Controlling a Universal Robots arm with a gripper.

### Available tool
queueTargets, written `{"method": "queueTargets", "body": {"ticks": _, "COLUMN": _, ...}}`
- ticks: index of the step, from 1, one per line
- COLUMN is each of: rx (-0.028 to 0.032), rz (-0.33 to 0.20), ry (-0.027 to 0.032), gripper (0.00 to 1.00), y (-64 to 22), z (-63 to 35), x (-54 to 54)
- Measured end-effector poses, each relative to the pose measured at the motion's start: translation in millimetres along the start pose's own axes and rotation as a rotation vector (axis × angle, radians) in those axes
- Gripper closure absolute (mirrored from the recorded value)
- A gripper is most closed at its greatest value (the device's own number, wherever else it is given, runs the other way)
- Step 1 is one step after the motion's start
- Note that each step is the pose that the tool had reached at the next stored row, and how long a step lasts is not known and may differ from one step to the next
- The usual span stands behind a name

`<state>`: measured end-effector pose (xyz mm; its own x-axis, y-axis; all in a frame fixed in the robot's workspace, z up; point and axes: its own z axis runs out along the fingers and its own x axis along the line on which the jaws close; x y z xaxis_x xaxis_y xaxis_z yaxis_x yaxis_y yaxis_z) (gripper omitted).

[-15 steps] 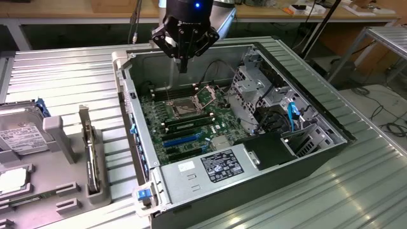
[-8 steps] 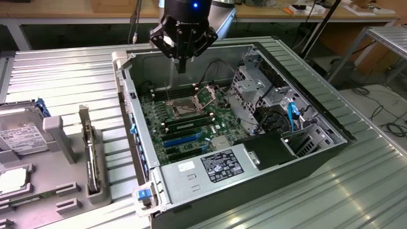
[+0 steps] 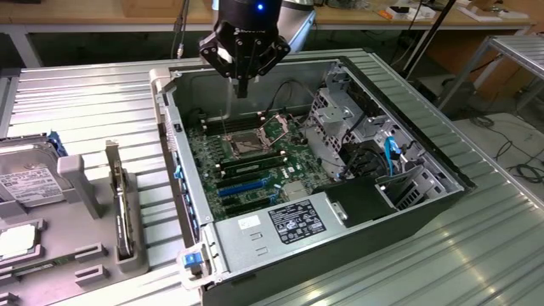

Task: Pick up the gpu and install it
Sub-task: 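Reach for the gpu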

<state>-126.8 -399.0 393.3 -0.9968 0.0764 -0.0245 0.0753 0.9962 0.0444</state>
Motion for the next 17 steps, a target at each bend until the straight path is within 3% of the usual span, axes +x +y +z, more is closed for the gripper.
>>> {"method": "queueTargets", "body": {"ticks": 17, "rx": 0.0001, "rz": 0.0, "ry": 0.0, "gripper": 0.89, "y": -0.7, "z": -0.3, "x": 8.9}}
